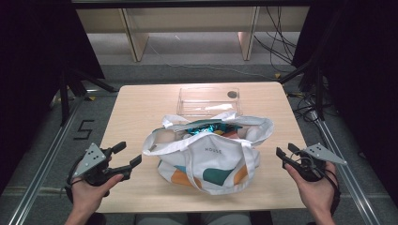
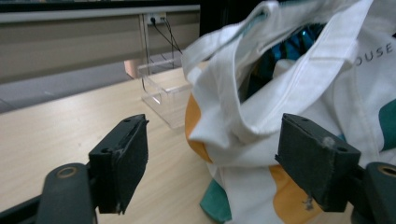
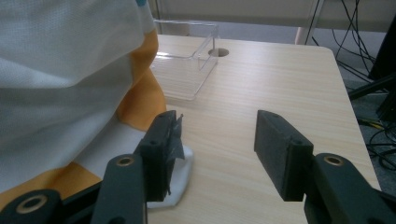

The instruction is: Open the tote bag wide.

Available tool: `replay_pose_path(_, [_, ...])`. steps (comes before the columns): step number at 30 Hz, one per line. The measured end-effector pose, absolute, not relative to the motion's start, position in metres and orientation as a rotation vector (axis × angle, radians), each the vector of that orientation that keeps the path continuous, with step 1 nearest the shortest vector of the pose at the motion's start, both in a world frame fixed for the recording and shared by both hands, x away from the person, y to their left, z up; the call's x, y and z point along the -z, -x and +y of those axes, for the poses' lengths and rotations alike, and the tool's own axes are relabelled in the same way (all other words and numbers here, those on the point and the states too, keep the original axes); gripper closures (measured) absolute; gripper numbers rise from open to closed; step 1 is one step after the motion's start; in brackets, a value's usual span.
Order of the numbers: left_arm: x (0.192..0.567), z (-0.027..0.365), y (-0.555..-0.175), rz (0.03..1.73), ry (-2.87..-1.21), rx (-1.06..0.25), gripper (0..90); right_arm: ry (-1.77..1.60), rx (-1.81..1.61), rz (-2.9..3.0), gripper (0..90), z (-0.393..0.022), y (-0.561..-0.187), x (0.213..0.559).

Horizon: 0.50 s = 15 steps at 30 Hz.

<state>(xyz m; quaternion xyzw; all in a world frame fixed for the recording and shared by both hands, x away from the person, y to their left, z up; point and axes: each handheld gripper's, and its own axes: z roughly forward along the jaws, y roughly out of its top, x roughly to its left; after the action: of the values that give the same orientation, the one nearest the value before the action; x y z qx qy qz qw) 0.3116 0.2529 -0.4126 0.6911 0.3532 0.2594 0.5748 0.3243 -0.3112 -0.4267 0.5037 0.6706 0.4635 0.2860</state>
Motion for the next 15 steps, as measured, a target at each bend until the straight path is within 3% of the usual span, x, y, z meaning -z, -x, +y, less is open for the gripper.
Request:
replay_pose_path(10, [0.409, 0.251, -0.307, 0.805, -1.568, -0.612, 33.7, -1.34, -1.266, 1.81, 49.9, -0.31, -0.33, 0.427])
replay_pose_path(15, [0.402, 0.246, -0.304, 0.788, -1.531, -0.6, 31.6, -1.312, -1.27, 1.827, 49.5, -0.308, -0.336, 0.429])
